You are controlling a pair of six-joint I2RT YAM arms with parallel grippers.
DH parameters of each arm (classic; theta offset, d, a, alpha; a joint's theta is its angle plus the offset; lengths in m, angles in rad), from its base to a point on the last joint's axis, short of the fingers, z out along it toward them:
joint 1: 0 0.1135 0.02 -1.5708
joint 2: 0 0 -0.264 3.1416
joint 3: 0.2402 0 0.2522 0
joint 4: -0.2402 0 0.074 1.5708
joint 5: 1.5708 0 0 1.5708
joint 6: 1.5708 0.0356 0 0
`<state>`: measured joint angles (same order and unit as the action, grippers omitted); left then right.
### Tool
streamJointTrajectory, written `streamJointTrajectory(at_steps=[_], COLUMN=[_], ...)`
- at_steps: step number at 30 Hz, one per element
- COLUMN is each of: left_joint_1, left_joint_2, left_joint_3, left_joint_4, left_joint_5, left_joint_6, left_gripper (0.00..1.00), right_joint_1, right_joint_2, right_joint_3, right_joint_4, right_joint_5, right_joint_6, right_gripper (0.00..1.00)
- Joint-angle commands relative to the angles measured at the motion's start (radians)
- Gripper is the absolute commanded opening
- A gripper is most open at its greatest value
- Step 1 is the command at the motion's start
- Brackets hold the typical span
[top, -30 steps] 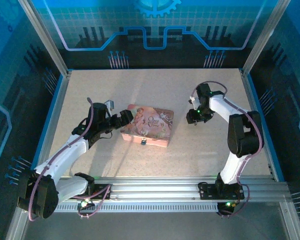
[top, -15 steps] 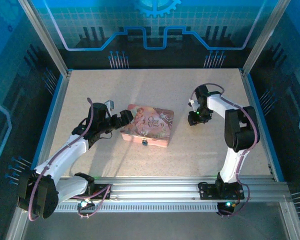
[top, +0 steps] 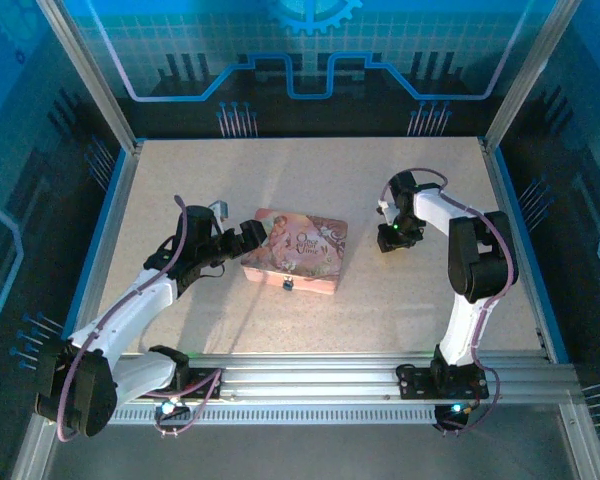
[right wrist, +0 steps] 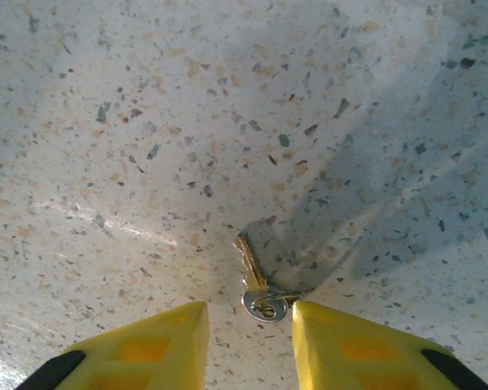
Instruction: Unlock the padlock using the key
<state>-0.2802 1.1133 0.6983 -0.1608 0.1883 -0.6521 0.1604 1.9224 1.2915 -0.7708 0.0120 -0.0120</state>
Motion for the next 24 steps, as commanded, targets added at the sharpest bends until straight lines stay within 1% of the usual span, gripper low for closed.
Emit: streamJointTrajectory(at_steps=[1,12,24], left_joint_1=[-0.007,-0.007,-0.006], left_joint_2=[0.007,0.011,0.011], left_joint_3=[-0.005,-0.003,-0.002], left_joint_4=[-0.014,-0.014,-0.016], left_joint_5=[0.014,0.014,0.016], left_joint_6=[-0.003,-0.003,-0.004], left_gripper=[0.99,0.99,0.99], right_joint_1=[-0.012,-0.017,-0.033], right_joint_2=[0.024,0.026,0.059], right_joint_3=[0.015,0.014,0.035], right_joint_4=[-0.040,-0.036,-0.013], right_joint_5=[0.006,0.024,-0.004], right_joint_6=[-0.008,-0.001,-0.016], right_gripper=[0.32,0.31,0.34])
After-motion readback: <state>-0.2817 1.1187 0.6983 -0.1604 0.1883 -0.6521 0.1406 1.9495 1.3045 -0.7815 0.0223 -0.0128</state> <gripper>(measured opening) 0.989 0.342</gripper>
